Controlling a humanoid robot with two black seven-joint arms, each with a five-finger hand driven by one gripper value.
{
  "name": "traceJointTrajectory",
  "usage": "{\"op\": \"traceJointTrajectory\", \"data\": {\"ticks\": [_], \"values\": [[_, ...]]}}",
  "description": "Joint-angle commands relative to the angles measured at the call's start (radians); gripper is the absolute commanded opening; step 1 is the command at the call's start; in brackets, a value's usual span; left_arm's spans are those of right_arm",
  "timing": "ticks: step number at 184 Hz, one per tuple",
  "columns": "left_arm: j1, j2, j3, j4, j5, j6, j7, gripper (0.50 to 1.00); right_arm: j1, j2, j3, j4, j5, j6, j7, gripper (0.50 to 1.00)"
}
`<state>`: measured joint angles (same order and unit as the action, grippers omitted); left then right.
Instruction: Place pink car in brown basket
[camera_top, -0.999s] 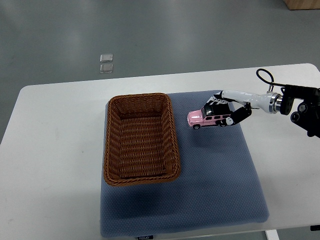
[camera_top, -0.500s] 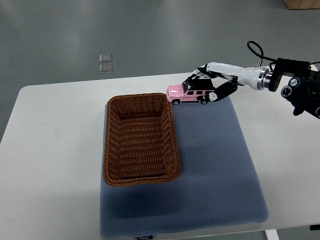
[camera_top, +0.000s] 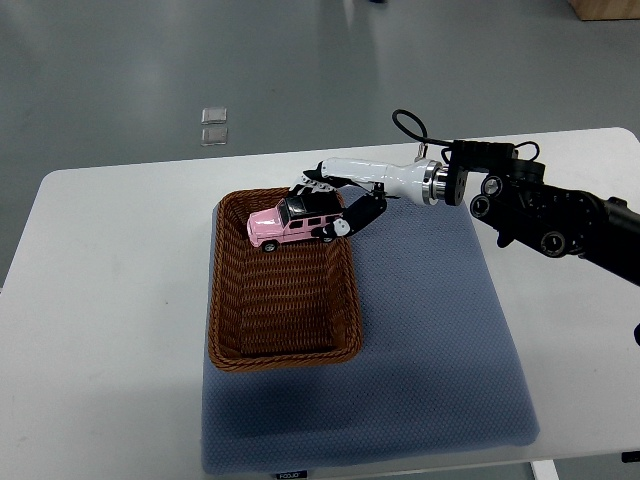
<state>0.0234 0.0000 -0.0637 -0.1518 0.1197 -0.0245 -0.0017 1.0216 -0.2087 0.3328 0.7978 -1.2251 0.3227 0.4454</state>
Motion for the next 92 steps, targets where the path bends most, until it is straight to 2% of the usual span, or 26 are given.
{"op": "traceJointTrajectory", "data": {"ticks": [1, 24, 27, 36, 39, 40, 41, 43, 46, 49, 50, 53, 54, 58, 66, 92], "values": [[0.000, 0.000, 0.001, 0.000, 0.000, 0.000, 0.000, 1.000, -0.003, 0.023, 0.000, -0.008, -0.001, 0.001, -0.016, 0.500], [0.001, 0.000, -0.001, 0.000, 0.000, 0.000, 0.000, 1.000, -0.005, 0.061, -0.014, -0.046, -0.001, -0.001, -0.022, 0.504], [0.000, 0.000, 0.001, 0.000, 0.000, 0.000, 0.000, 1.000, -0.005, 0.069, -0.017, -0.054, -0.001, -0.001, -0.027, 0.545], [0.001, 0.000, -0.001, 0.000, 0.000, 0.000, 0.000, 1.000, -0.006, 0.078, -0.020, -0.065, -0.001, -0.001, -0.034, 0.619], [0.000, 0.000, 0.001, 0.000, 0.000, 0.000, 0.000, 1.000, -0.006, 0.081, -0.020, -0.066, -0.001, -0.002, -0.036, 0.668], [0.000, 0.000, 0.001, 0.000, 0.000, 0.000, 0.000, 1.000, -0.006, 0.081, -0.020, -0.066, -0.001, -0.002, -0.036, 0.668], [0.000, 0.000, -0.001, 0.000, 0.000, 0.000, 0.000, 1.000, -0.008, 0.083, -0.020, -0.068, -0.001, -0.002, -0.036, 0.698], [0.000, 0.000, -0.001, 0.000, 0.000, 0.000, 0.000, 1.000, -0.008, 0.083, -0.020, -0.068, -0.001, -0.002, -0.036, 0.699], [0.001, 0.000, -0.001, 0.000, 0.000, 0.000, 0.000, 1.000, -0.009, 0.083, -0.018, -0.066, 0.003, -0.002, -0.037, 0.750], [0.001, 0.000, 0.001, 0.000, 0.000, 0.000, 0.000, 1.000, -0.009, 0.084, -0.018, -0.068, 0.004, -0.002, -0.037, 0.770], [0.000, 0.000, 0.001, 0.000, 0.000, 0.000, 0.000, 1.000, -0.011, 0.084, -0.018, -0.066, 0.007, -0.002, -0.037, 0.794], [0.001, 0.000, -0.001, 0.000, 0.000, 0.000, 0.000, 1.000, -0.011, 0.084, -0.018, -0.066, 0.010, -0.002, -0.037, 0.817], [0.000, 0.000, 0.001, 0.000, 0.000, 0.000, 0.000, 1.000, -0.011, 0.084, -0.018, -0.066, 0.013, -0.002, -0.037, 0.842], [0.000, 0.000, 0.001, 0.000, 0.000, 0.000, 0.000, 1.000, -0.014, 0.084, -0.018, -0.066, 0.016, -0.001, -0.037, 0.874], [0.000, 0.000, 0.001, 0.000, 0.000, 0.000, 0.000, 1.000, -0.020, 0.084, -0.018, -0.066, 0.018, 0.001, -0.037, 0.891], [0.000, 0.000, -0.001, 0.000, 0.000, 0.000, 0.000, 1.000, -0.021, 0.083, -0.005, -0.068, 0.026, 0.002, -0.037, 0.895]]}}
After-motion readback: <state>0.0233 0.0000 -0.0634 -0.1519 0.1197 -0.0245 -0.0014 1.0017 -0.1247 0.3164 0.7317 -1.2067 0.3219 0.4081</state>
